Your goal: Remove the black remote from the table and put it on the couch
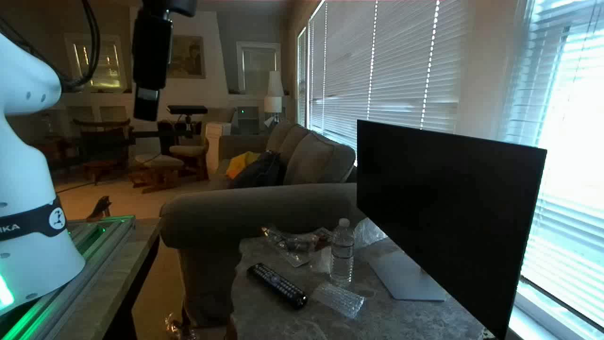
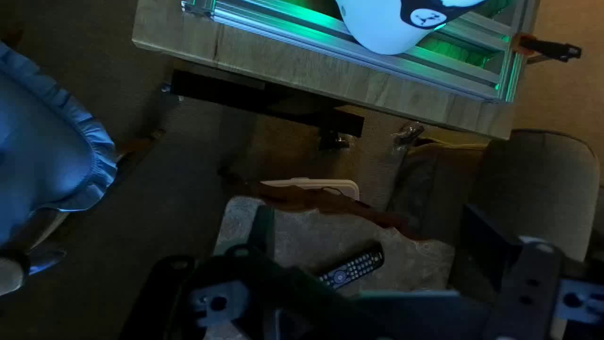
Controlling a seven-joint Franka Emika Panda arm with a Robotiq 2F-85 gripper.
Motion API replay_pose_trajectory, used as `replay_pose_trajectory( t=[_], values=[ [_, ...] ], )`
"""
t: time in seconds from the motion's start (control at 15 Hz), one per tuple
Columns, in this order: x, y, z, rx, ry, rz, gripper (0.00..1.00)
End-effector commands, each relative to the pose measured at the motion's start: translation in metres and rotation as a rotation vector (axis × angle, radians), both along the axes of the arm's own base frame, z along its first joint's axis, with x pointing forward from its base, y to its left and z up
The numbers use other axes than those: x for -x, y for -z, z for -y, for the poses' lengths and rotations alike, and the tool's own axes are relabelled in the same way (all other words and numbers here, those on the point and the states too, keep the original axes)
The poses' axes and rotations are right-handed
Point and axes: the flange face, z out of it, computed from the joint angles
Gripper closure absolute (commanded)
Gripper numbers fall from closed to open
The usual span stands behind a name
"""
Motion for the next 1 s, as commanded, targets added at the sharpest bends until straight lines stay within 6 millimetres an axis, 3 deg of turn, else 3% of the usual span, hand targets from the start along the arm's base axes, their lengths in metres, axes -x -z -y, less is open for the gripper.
replay_pose_trajectory(
  t=[0.0,0.4,0.93],
  values=[
    [0.000,-0.001,0.000,0.000,0.000,-0.001,0.00],
    [-0.004,0.008,-0.024,-0.025,-0.210,0.184,0.00],
    [0.006,0.071,-0.065,0.008,-0.565,0.350,0.00]
  ],
)
